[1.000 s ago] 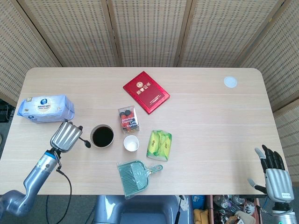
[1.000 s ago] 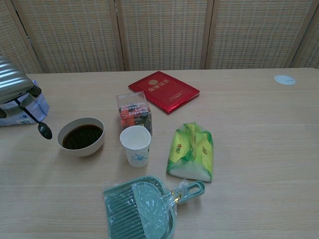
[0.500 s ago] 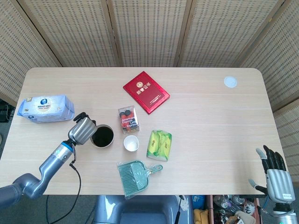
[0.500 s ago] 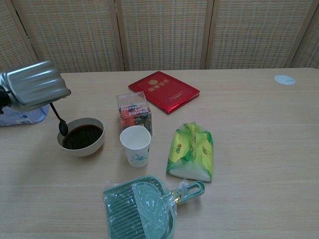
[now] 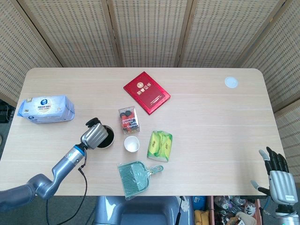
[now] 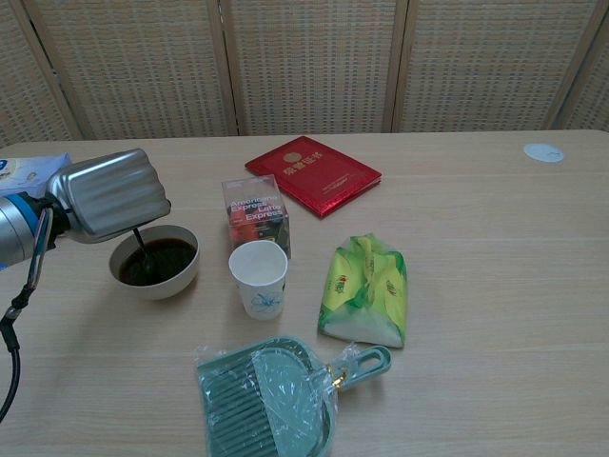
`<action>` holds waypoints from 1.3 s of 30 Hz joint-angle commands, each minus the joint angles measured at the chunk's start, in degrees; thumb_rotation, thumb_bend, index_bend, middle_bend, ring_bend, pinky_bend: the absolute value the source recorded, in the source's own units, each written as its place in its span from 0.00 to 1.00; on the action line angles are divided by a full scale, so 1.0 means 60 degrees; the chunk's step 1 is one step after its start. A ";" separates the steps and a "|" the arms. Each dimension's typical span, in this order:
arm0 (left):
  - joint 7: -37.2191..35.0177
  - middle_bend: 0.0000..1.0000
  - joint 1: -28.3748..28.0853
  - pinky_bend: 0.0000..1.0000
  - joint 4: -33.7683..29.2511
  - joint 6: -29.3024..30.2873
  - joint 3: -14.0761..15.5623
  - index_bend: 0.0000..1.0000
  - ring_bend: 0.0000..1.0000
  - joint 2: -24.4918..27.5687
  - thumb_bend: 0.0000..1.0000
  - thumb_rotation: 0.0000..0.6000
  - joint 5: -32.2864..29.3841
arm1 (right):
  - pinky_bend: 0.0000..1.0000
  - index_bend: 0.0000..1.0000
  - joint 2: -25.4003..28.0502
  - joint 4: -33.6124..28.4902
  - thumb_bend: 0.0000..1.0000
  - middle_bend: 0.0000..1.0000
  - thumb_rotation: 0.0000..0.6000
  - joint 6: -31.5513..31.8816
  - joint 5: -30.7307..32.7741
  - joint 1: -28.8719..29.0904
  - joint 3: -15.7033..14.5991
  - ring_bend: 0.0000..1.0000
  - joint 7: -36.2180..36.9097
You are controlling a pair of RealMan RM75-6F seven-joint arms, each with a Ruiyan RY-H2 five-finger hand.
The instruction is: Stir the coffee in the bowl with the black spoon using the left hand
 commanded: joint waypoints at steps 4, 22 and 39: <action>0.0112 0.76 -0.0145 0.69 0.0089 -0.0119 -0.0029 0.71 0.69 -0.0205 0.41 1.00 -0.0028 | 0.00 0.07 -0.0011 0.0043 0.24 0.02 1.00 -0.0012 0.0041 -0.0014 0.0013 0.00 0.0038; 0.0245 0.76 -0.0741 0.69 0.1238 -0.0538 -0.0508 0.71 0.69 -0.1116 0.41 1.00 -0.0603 | 0.00 0.07 -0.0005 0.0126 0.24 0.02 1.00 -0.0096 0.0275 -0.0098 0.0061 0.00 0.0039; -0.0426 0.76 -0.0198 0.69 0.0630 -0.0181 0.0182 0.72 0.69 -0.0404 0.41 1.00 -0.0447 | 0.00 0.07 0.0002 0.0036 0.24 0.02 1.00 -0.0154 0.0203 -0.0040 0.0057 0.00 -0.0093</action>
